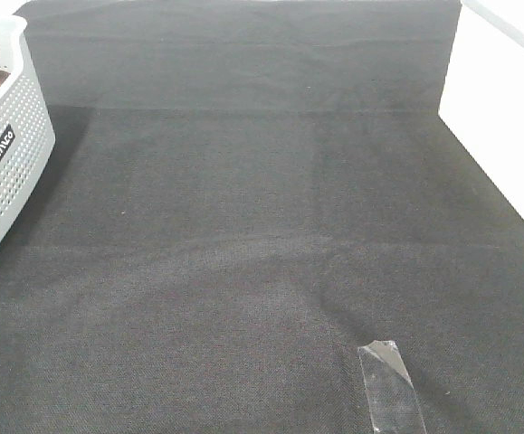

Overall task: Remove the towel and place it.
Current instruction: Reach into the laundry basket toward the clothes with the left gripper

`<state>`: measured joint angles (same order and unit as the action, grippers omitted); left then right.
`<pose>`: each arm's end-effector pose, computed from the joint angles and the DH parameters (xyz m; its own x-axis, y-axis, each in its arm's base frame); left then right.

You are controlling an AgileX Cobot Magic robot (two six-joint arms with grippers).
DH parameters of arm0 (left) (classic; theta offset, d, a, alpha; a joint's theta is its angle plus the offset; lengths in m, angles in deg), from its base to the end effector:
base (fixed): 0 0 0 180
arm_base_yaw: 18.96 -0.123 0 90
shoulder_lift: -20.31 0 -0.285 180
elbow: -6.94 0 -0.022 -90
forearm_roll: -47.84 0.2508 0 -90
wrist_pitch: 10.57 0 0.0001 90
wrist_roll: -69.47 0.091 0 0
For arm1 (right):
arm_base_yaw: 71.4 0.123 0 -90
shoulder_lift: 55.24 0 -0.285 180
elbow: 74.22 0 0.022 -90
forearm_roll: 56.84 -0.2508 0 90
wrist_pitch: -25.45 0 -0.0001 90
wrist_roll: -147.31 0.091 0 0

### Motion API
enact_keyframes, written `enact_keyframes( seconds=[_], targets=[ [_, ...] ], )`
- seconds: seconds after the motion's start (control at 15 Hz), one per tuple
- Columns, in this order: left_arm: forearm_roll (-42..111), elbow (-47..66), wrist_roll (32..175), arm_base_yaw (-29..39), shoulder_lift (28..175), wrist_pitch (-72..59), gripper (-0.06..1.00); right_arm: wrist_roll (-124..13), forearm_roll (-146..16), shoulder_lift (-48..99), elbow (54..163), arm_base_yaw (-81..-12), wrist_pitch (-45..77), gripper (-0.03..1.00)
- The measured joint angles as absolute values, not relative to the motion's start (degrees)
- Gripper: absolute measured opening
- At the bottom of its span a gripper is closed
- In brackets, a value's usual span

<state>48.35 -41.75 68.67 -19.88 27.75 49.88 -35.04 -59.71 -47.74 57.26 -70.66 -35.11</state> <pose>-0.0053 0.0006 0.2771 -0.4471 -0.0168 -0.8943 -0.0273 0.9996 -0.0051 -0.0057 0.0039 0.2779 -0.4460 -0.0221 -0.8948 -0.0592 0.9982 0.0048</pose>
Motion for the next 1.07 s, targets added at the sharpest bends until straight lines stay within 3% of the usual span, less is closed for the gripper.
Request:
enact_keyframes(
  seconds=[1.07],
  targets=[
    [44.17, -41.75, 72.97, -19.88, 27.75, 49.88, 0.99, -35.04, -59.71, -47.74, 57.26, -70.66, -35.11, 0.75]
  ],
)
